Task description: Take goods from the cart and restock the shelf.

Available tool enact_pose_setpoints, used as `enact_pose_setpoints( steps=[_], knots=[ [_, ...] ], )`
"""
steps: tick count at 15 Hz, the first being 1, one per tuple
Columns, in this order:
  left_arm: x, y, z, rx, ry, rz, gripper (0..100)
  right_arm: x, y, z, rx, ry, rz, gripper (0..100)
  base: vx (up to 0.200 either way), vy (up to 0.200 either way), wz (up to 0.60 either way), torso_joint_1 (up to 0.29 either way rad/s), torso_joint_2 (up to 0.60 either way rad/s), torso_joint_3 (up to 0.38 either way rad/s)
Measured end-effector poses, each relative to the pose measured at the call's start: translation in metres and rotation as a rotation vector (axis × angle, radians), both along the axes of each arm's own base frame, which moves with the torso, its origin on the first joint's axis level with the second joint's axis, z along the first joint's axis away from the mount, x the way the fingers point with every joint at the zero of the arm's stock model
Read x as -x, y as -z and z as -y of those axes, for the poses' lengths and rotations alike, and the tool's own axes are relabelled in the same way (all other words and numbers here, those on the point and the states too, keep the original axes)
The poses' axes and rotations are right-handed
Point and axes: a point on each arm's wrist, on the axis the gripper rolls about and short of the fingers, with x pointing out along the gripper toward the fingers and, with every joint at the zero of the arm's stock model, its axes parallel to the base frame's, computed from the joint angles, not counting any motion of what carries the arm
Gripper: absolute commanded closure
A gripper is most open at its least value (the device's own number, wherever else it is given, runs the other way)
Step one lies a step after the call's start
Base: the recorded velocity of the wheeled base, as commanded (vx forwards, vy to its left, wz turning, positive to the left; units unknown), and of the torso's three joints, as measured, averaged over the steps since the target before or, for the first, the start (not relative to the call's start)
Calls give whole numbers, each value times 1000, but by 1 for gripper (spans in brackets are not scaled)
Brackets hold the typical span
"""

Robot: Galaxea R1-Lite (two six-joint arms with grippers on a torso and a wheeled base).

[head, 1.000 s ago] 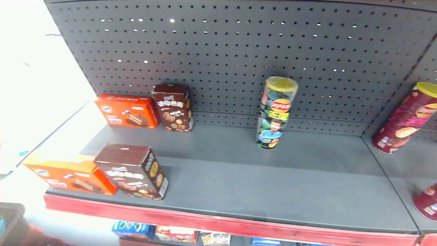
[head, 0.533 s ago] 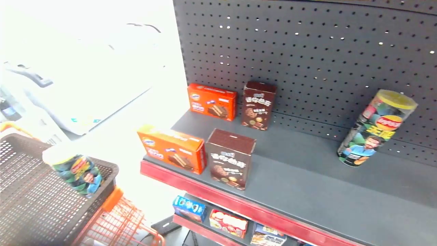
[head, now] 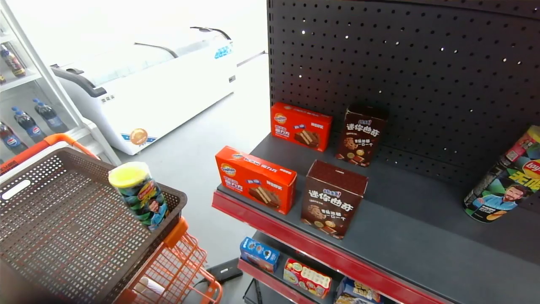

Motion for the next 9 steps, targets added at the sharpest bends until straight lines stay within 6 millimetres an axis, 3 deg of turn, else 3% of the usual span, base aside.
enact_pose_setpoints(
  steps=[4, 7, 9],
  knots=[
    [0, -1, 0, 1, -6, -1, 0, 0, 0, 0, 0, -1, 0, 0, 0, 0, 0, 0, 0, 0],
    [4, -30, 0, 0, -18, 15, 0, 0, 0, 0, 0, -1, 0, 0, 0, 0, 0, 0, 0, 0],
    [-5, -56, -1, -8, -43, -45, 0, 0, 0, 0, 0, 0, 0, 0, 0, 0, 0, 0, 0, 0]
  ],
)
